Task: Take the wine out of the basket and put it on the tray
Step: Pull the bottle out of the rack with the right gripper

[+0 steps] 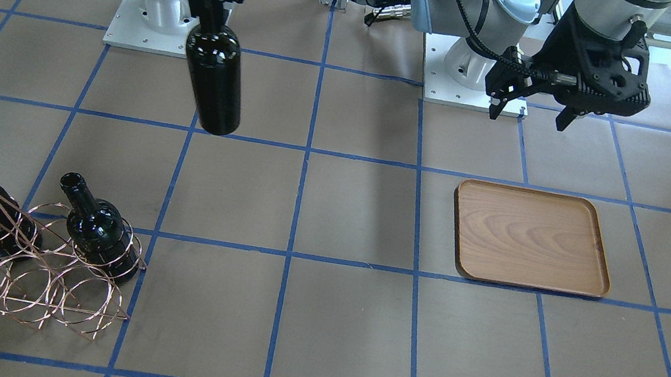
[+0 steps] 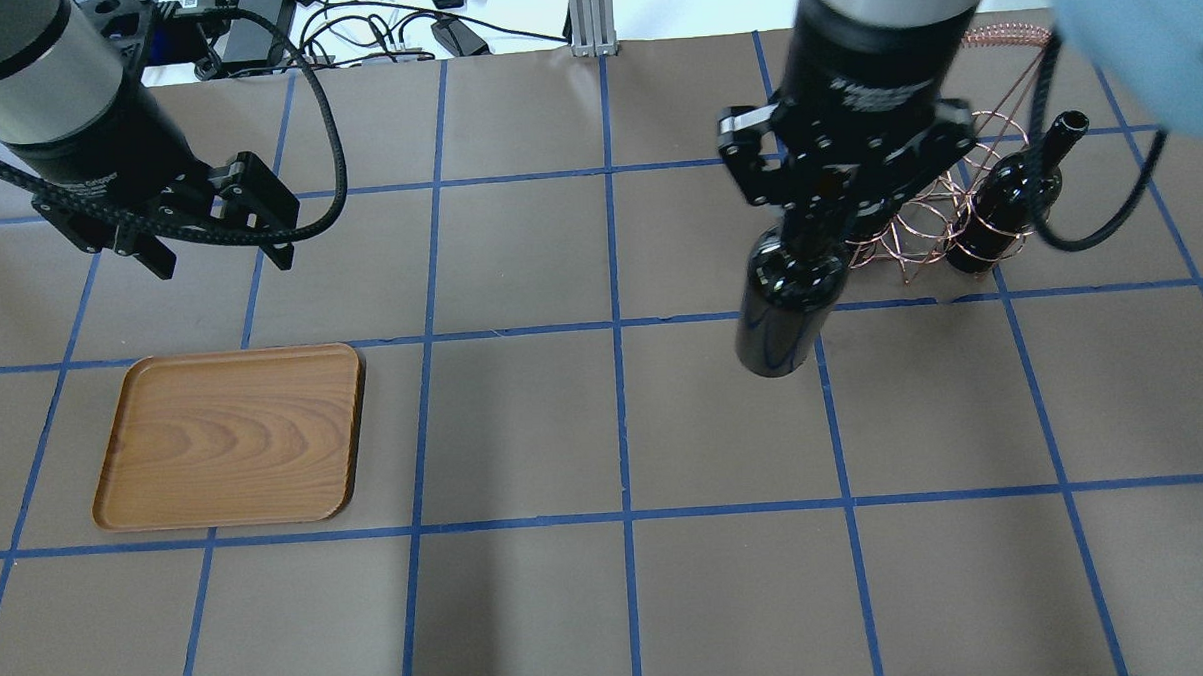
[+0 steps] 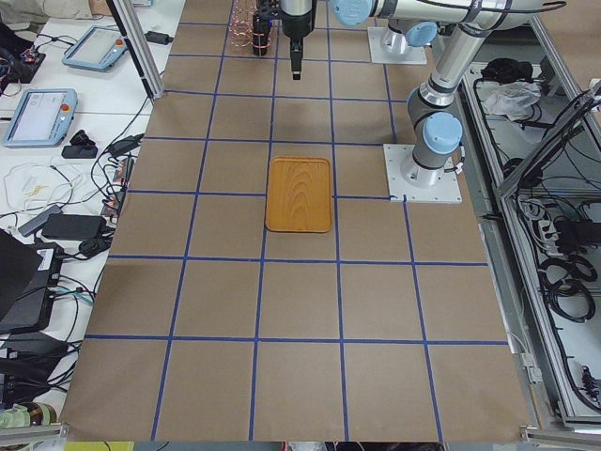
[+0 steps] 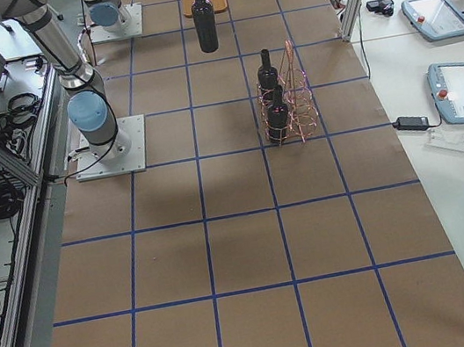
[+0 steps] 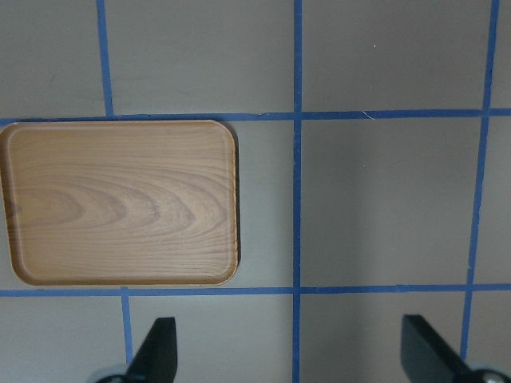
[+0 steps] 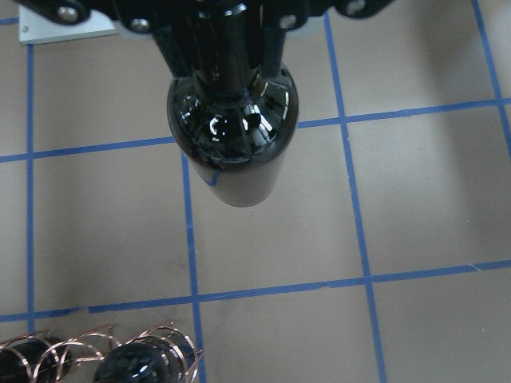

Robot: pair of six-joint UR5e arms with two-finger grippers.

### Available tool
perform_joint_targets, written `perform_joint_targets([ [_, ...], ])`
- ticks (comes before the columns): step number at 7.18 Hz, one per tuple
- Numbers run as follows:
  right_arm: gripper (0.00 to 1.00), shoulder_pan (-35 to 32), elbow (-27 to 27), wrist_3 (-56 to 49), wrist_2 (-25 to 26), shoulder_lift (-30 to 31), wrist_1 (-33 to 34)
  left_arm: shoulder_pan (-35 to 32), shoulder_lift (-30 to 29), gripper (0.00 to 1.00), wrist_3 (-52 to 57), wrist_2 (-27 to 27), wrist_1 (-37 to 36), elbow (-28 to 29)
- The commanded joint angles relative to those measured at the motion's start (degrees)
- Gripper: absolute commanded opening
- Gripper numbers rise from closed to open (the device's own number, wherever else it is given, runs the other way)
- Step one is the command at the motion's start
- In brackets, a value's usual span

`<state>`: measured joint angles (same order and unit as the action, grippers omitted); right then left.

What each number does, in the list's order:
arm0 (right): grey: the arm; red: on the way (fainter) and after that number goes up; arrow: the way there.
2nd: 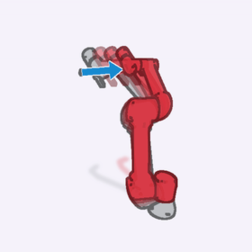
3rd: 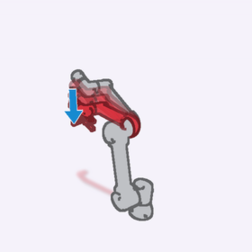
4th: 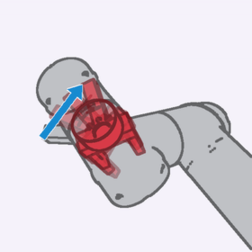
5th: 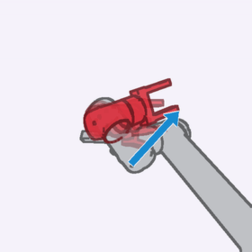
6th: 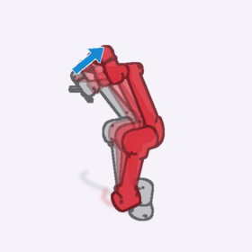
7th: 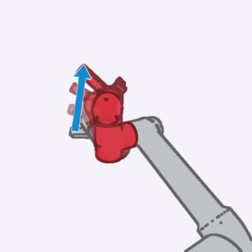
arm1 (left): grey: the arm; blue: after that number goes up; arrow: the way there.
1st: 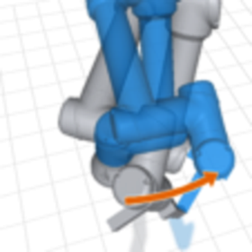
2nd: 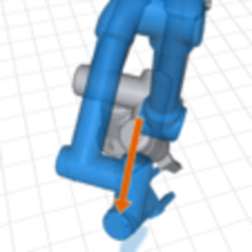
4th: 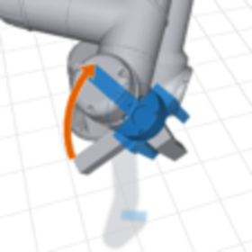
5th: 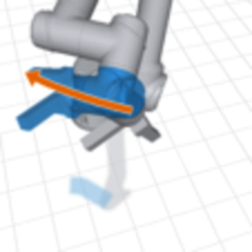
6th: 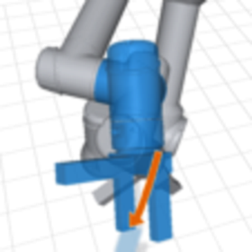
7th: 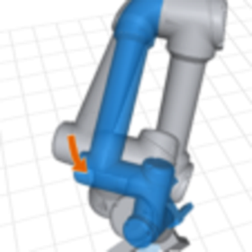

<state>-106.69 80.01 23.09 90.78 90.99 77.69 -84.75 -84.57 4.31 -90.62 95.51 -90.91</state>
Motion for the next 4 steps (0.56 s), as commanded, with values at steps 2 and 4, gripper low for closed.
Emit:
perform_joint_targets([
  [2,0.05,-11.4,4.2,15.2,-0.8,-9.4,13.9,6.8,0.7,1.00,0.0,-0.1,0.4,-0.2],
  [4,0.05,-13.6,4.3,18.3,-3.0,-12.0,15.4,8.8,0.0,1.00,0.0,-0.1,0.5,-0.4],
])
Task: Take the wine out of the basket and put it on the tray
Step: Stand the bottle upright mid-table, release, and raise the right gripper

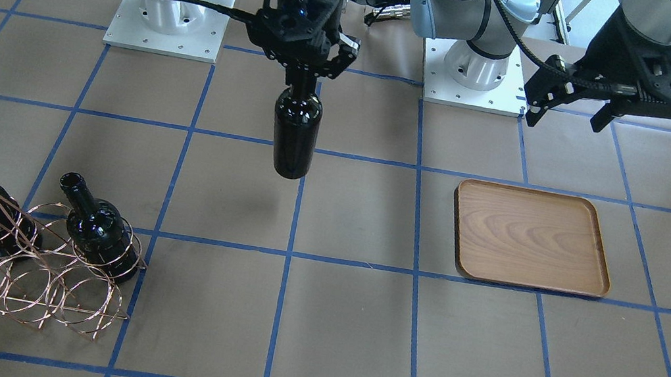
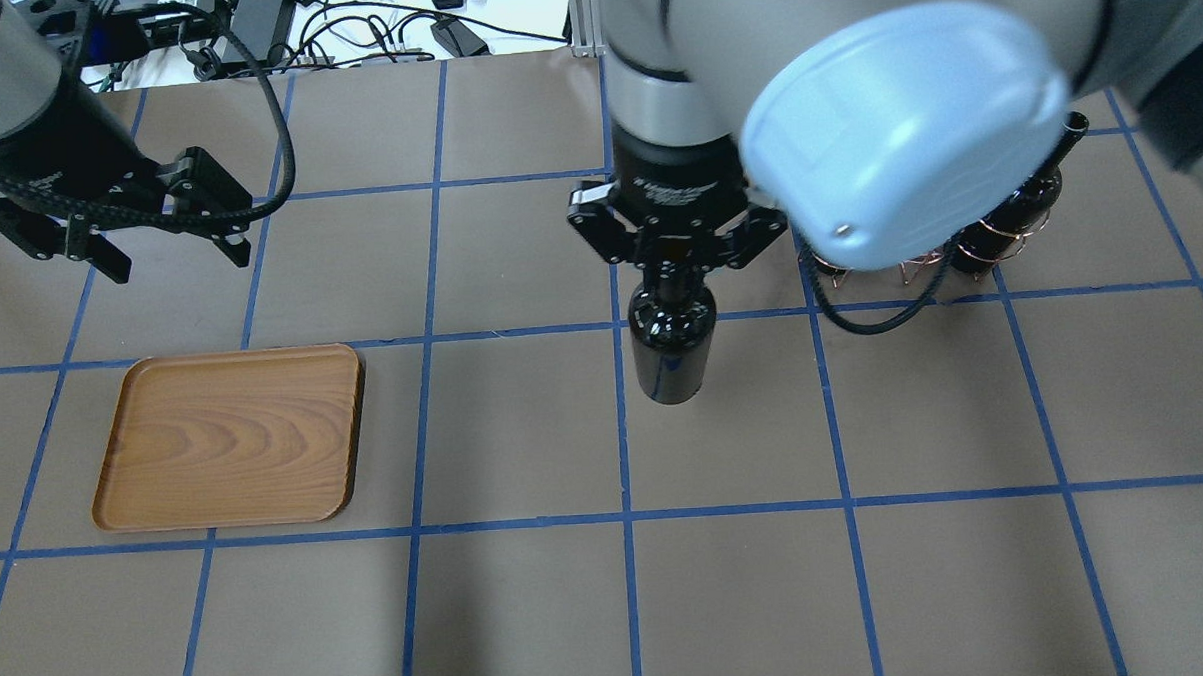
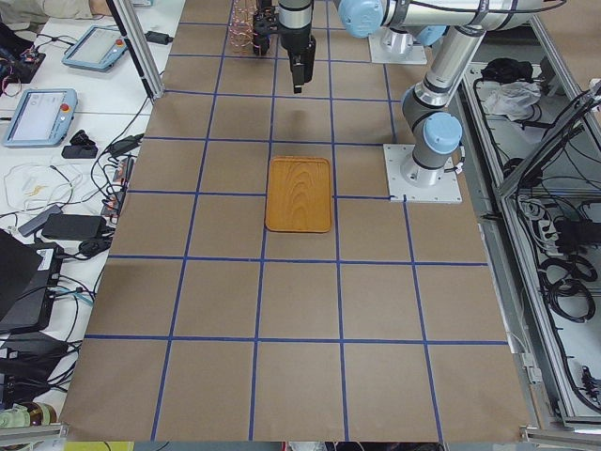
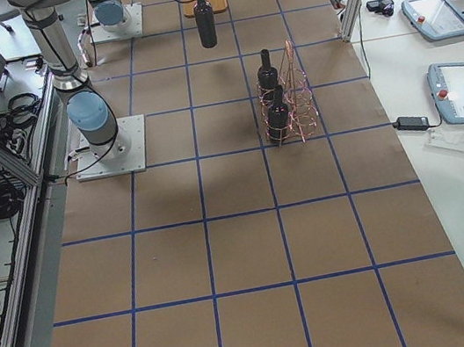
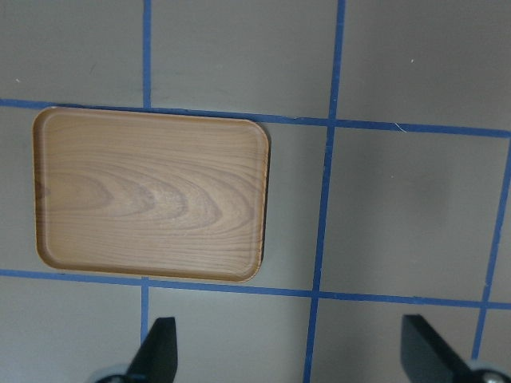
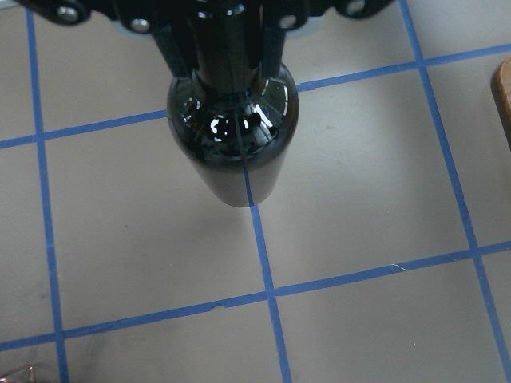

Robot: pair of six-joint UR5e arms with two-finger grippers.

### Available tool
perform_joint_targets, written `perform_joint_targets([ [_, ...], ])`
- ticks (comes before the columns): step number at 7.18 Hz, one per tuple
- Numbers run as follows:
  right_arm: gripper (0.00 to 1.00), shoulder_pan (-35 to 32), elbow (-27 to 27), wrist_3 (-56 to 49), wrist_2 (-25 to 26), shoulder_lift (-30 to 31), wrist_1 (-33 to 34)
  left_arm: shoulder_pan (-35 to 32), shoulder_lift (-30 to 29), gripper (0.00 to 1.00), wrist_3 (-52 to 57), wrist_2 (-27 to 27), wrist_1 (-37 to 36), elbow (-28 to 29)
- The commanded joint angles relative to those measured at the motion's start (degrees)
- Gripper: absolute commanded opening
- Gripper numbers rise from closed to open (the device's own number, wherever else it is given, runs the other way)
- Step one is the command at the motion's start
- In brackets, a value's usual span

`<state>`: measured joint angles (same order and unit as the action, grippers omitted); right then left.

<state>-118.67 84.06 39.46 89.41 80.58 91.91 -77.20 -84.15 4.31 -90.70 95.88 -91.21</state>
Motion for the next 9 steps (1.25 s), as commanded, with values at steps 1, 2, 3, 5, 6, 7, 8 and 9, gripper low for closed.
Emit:
perform_joint_targets([
  [1,0.05,-2.7,0.5,3.7,-3.1,-1.7,1.1,1.4,-0.4,1.00,0.0,0.1,-0.2,-0.1],
  [2,0.06,-3.4,2.4,3.5,-2.9,-2.2,1.4,1.4,-0.7,1.00,0.0,0.2,-0.5,-0.1],
  [3,0.06,-3.4,4.5,3.1,-2.5,-2.2,3.3,1.4,-0.7,1.00,-0.3,0.2,-0.7,-0.4],
  [5,0.11,-3.4,6.0,3.0,-2.7,-2.4,5.3,1.4,-0.8,1.00,0.0,0.2,-0.7,-0.5],
  [6,0.24,-3.3,6.0,3.1,-2.8,-2.4,5.7,1.4,-0.9,1.00,0.1,0.1,-0.7,-0.5],
  [7,0.45,-3.3,6.3,3.3,-3.3,-2.8,5.6,1.4,-1.0,1.00,0.0,0.1,-0.7,-0.5],
  [8,0.63,-3.3,6.3,3.6,-3.3,-3.8,5.9,1.5,-0.9,1.00,0.1,0.3,-0.8,-0.6],
  [9,1.00,-3.3,6.1,2.9,-2.6,-3.8,6.2,1.5,-0.9,1.00,0.0,0.2,-0.8,-0.8],
])
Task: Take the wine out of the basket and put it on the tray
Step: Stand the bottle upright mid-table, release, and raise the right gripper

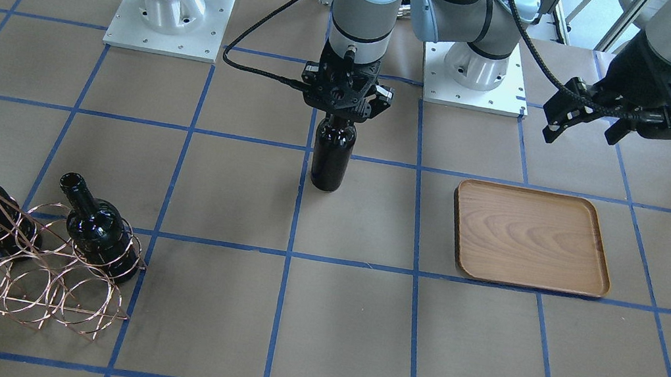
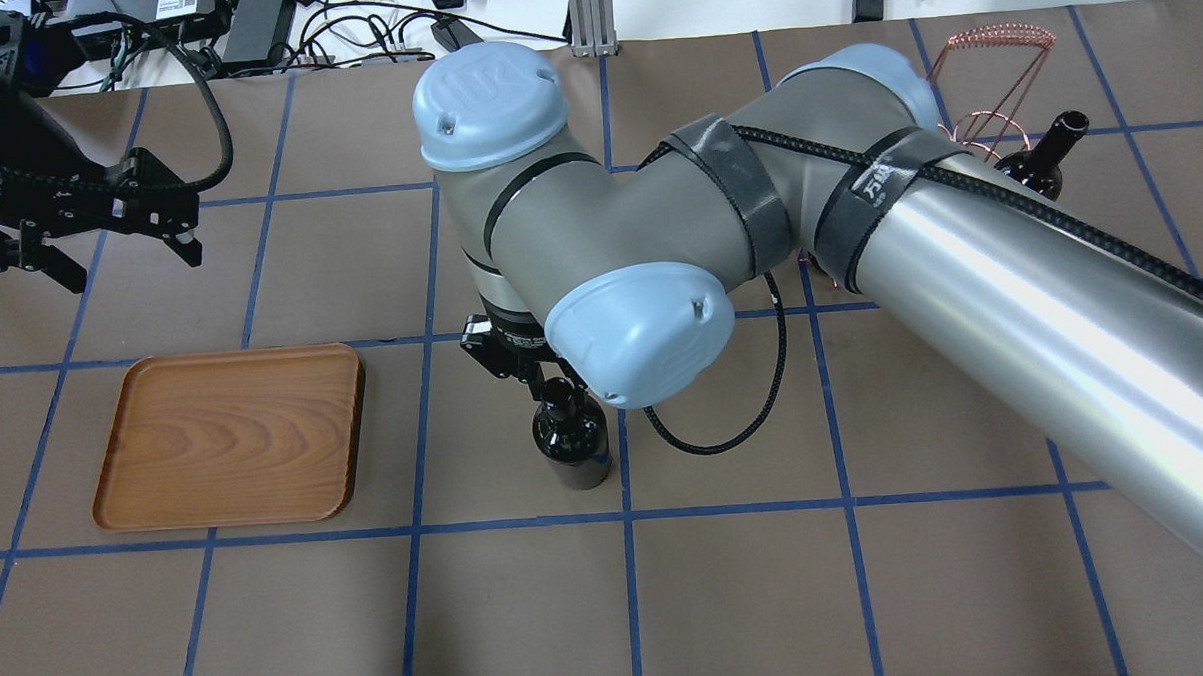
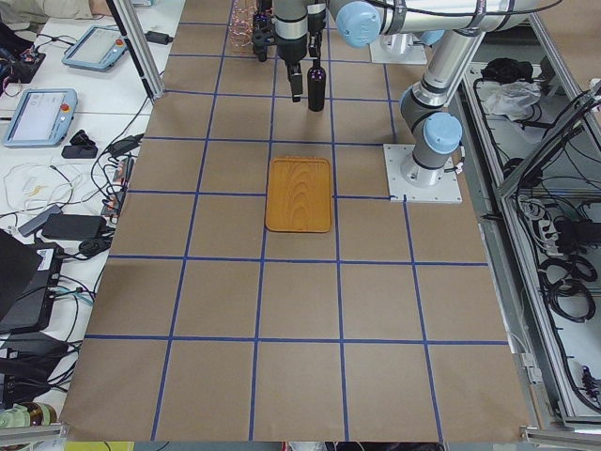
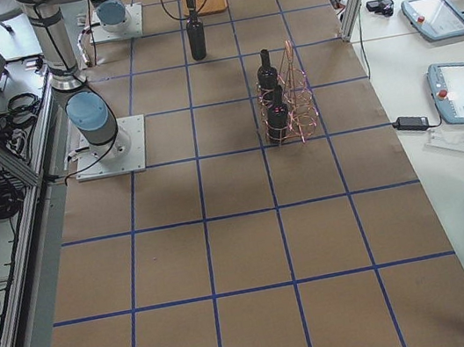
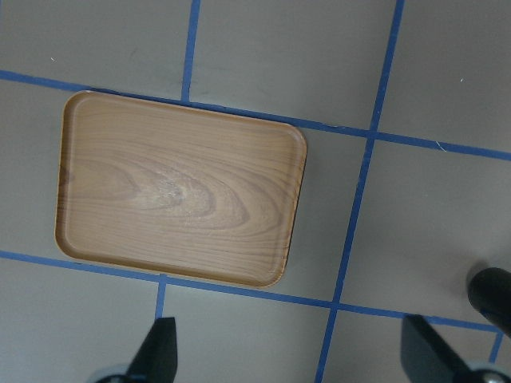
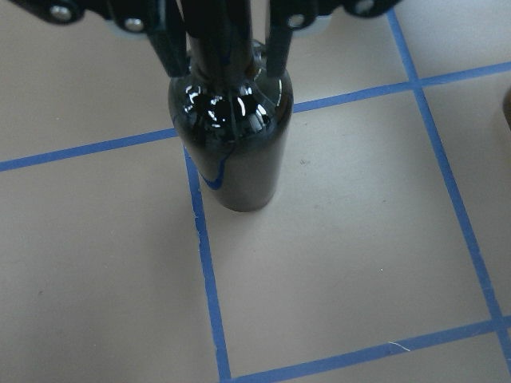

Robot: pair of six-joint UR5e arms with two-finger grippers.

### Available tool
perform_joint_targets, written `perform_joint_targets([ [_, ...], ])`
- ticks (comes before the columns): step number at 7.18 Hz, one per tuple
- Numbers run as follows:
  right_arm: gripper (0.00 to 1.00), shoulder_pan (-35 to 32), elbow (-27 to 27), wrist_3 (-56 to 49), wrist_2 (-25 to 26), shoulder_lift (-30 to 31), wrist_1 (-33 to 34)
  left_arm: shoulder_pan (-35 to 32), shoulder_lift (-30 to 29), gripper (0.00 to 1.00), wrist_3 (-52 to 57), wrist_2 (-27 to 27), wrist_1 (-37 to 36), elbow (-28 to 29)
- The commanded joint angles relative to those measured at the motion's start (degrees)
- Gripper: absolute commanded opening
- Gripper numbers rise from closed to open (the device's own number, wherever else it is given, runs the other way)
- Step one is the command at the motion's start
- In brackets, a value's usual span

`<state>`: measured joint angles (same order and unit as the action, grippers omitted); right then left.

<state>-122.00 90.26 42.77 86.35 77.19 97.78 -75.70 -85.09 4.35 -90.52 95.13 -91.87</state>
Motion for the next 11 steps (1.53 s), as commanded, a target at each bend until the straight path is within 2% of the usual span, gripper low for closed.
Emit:
perform_joint_targets([
  [1,1.00,1.2,-1.2,-0.6,0.0,0.1,0.2,0.0,-0.1,1.00,-0.2,-0.1,0.0,-0.2],
  [2,1.00,4.2,-4.6,-7.8,0.9,0.4,-0.6,-0.1,-0.3,1.00,-0.2,0.0,0.1,-0.2],
  [4,1.00,18.8,-5.8,-24.8,1.1,1.2,-3.6,-1.0,0.3,1.00,-0.4,0.3,0.4,-0.2],
  [5,1.00,26.3,-5.6,-36.5,1.0,5.2,-8.7,-2.0,0.7,1.00,-0.7,0.2,0.5,-0.2],
  [6,1.00,31.2,-5.5,-39.7,1.3,9.3,-12.3,-4.4,0.5,1.00,-1.1,1.1,-0.1,-0.1],
  [7,1.00,31.1,-5.1,-39.4,1.4,12.1,-15.1,-8.1,0.7,1.00,-1.3,3.1,-0.1,-0.1],
  [9,1.00,31.4,-4.0,-40.2,1.6,12.9,-11.9,-17.9,0.5,1.00,-3.0,2.9,-1.1,-0.2],
  [11,1.00,31.2,-3.8,-40.3,2.7,13.0,-11.8,-26.3,-0.6,1.00,-3.9,3.0,-1.0,-1.0],
])
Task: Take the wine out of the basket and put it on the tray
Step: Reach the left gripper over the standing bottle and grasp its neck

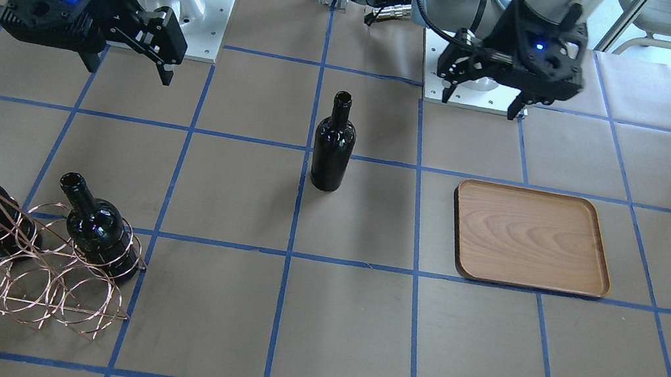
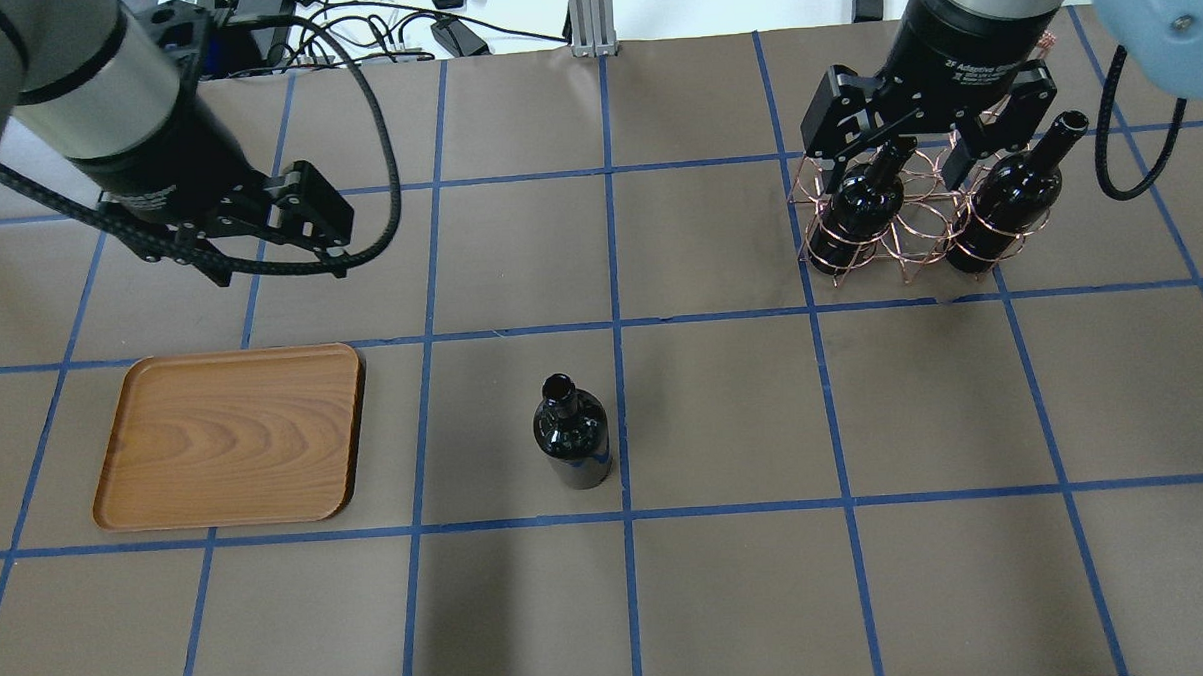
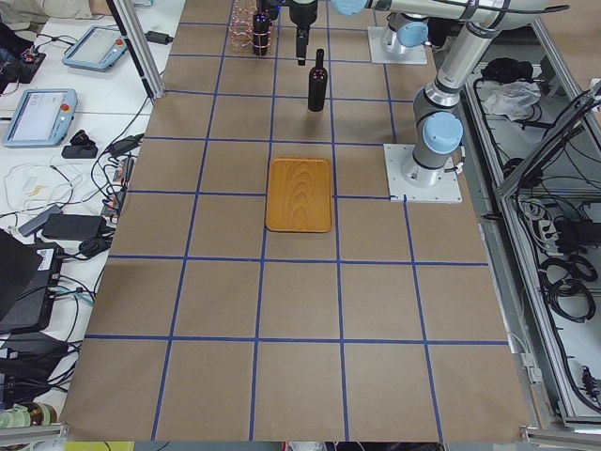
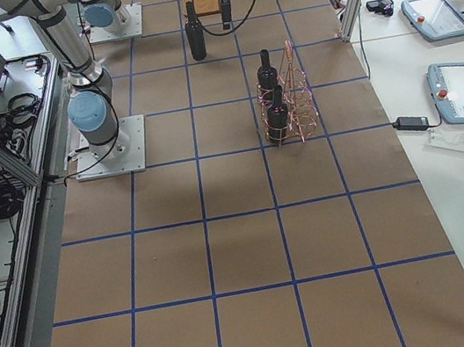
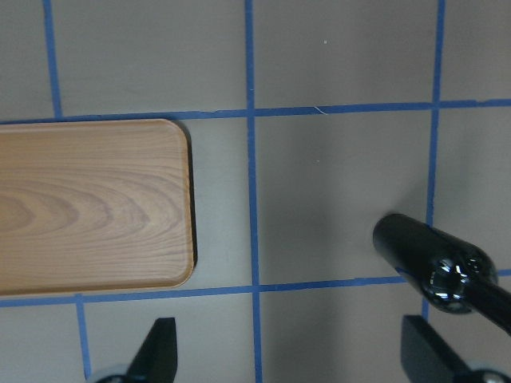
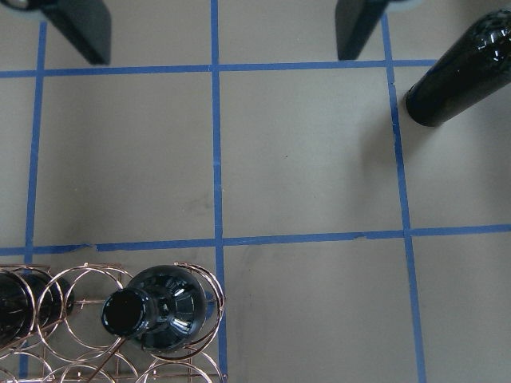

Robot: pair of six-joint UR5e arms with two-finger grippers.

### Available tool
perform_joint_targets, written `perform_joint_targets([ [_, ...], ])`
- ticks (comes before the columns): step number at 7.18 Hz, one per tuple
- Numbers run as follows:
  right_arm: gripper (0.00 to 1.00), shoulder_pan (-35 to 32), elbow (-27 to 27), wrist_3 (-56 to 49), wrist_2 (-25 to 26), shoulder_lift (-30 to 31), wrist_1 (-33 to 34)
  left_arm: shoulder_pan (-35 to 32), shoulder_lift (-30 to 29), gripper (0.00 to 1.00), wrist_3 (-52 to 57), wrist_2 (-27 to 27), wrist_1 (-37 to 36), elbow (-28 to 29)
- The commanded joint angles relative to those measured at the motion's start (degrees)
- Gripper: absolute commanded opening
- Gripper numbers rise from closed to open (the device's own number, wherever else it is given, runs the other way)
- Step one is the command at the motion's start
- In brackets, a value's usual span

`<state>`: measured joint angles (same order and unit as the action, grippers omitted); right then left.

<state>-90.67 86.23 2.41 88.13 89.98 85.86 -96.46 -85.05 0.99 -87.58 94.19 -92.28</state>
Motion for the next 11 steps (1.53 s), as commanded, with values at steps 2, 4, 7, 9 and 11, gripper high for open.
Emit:
perform_joint_targets([
  [2,1.00,0.0,0.4,-0.4,1.3,0.2,1.0,-10.5,-0.7,1.00,-1.6,0.5,-2.2,-4.8],
  [4,1.00,0.1,0.5,-0.2,1.4,0.0,3.9,-13.7,-2.0,1.00,-3.7,0.7,-6.1,-5.7],
  [7,1.00,0.1,0.5,0.1,1.6,0.1,3.8,-15.8,-6.0,0.99,-3.5,3.8,-9.1,-5.9],
  [9,1.00,0.1,0.5,0.3,1.5,0.2,4.0,-15.8,-7.5,0.97,-2.9,3.7,-10.5,-6.9],
  [11,1.00,0.1,0.5,-0.1,1.3,0.2,4.4,-15.8,-8.7,0.90,-2.9,3.7,-11.3,-7.6],
])
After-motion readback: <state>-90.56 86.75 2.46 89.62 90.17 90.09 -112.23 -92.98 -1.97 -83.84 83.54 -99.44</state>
